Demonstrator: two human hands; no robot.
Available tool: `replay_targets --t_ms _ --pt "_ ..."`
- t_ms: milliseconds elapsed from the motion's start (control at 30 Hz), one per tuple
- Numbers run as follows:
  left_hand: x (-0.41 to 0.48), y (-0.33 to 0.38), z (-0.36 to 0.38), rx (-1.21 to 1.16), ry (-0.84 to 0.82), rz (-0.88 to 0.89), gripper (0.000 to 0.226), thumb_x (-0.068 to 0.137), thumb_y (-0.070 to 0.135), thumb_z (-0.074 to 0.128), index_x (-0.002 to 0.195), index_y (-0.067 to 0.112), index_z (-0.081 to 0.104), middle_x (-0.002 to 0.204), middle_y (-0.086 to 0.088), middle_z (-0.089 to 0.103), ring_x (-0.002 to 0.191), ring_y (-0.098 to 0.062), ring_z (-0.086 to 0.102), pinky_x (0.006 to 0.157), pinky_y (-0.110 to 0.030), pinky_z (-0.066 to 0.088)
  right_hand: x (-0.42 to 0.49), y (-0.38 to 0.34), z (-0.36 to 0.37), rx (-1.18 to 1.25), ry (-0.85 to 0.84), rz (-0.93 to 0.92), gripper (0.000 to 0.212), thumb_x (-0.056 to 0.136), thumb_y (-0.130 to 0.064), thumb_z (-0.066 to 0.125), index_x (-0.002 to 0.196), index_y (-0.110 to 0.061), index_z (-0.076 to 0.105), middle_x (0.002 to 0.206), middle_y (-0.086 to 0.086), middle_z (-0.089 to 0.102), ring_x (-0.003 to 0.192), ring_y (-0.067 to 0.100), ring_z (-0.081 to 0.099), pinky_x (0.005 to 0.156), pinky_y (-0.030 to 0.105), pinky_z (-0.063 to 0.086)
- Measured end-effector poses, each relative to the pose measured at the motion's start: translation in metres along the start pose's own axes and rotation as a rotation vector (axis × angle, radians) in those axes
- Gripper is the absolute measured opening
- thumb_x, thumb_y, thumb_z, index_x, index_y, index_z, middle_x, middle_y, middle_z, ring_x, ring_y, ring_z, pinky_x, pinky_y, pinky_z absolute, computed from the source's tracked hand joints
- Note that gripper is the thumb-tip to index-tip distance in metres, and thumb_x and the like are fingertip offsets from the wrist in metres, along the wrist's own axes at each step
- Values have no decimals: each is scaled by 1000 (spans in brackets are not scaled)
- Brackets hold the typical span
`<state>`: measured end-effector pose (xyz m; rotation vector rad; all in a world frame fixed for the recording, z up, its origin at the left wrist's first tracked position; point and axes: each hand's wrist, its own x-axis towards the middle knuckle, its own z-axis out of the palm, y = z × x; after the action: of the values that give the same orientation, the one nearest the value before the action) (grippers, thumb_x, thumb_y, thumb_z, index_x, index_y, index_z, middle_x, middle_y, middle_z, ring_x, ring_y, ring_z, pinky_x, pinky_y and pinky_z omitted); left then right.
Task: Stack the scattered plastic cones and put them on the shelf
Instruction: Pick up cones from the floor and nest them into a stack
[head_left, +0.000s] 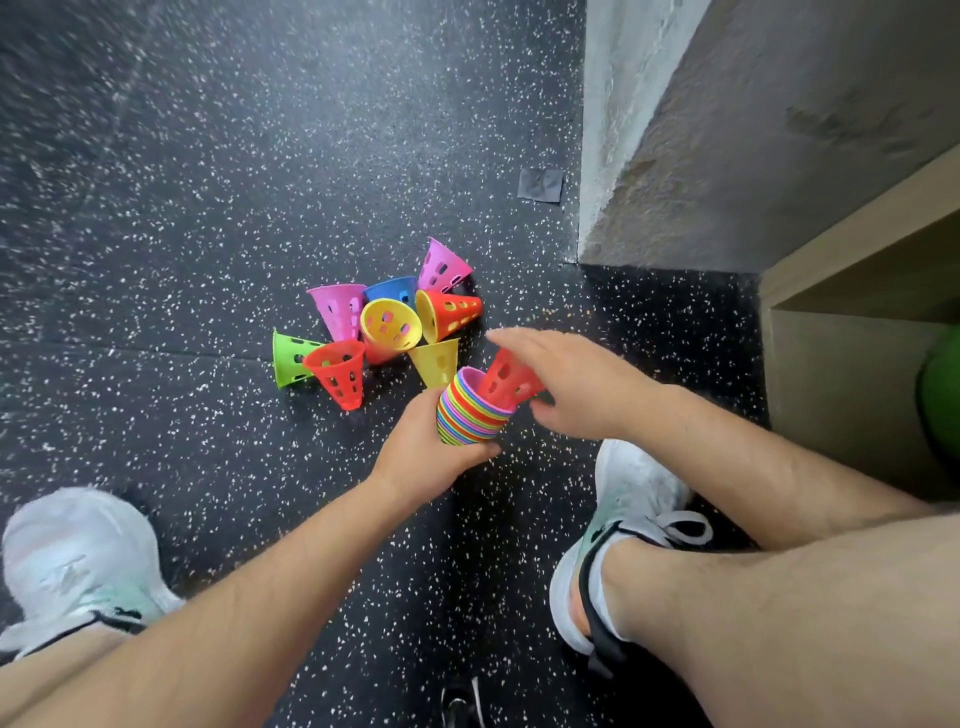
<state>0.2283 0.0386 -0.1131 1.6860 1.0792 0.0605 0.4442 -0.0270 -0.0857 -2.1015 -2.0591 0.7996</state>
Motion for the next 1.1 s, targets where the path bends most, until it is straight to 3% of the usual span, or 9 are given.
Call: replay_targets --t_ms 100,200,300,400,467,600,800,933,1100 --pt "-3 0 -1 -30 20 27 48 71 20 94 92 42 57 91 10 71 80 -3 68 69 -15 52 -1 -15 6 409 -142 51 96 77 -14 60 156 -39 12 152 -12 44 133 7 47 111 29 40" --pt "-5 -3 -6 -70 66 28 48 70 24 95 98 40 59 95 10 72 81 -1 69 73 -18 54 3 -24 13 538 -131 59 91 75 -22 57 156 -37 19 154 -16 41 137 0 43 117 29 34" --pt "-11 -12 -10 -85 79 5 52 69 26 95 103 36 57 96 10 71 82 2 68 76 -19 54 10 -33 13 541 -49 80 72 84 -26 57 152 -32 34 149 -12 47 133 -3 45 115 28 37" --pt "-15 -24 -14 -108 113 -20 52 68 29 95 103 33 57 94 10 71 81 -1 68 79 -29 56 23 -37 7 489 127 109 43 98 -21 56 141 -24 52 129 -13 55 107 -9 53 96 13 42" --pt "-20 -35 -18 -97 135 -44 55 67 33 95 105 30 56 95 9 71 84 -4 69 79 -31 56 35 -37 9 413 198 104 35 100 -19 52 134 -23 58 121 -9 55 96 -2 54 90 14 42" --pt "-28 -52 -27 -64 151 -125 58 69 32 92 110 30 51 99 10 67 86 -1 66 79 -29 53 62 -37 17 291 133 127 31 100 -23 55 130 -26 61 122 -4 49 88 7 52 94 26 44" --pt "-16 -57 -36 -35 151 -173 64 69 33 89 117 31 48 102 11 65 89 -3 66 81 -30 54 92 -34 33 174 18 210 32 98 -37 60 128 -24 63 126 3 46 102 23 57 97 37 47" --pt "-10 -60 -30 -56 182 -185 66 69 34 91 119 30 47 103 11 65 92 -6 67 83 -31 53 89 -27 36 225 37 203 17 100 -32 57 112 -22 64 115 4 50 101 23 53 91 34 44" --pt "-3 -59 -21 -72 175 -216 67 64 45 91 115 32 49 103 11 66 94 -8 67 87 -36 54 71 -18 21 321 139 206 13 102 -27 51 107 -21 62 98 2 54 91 19 51 75 27 31"
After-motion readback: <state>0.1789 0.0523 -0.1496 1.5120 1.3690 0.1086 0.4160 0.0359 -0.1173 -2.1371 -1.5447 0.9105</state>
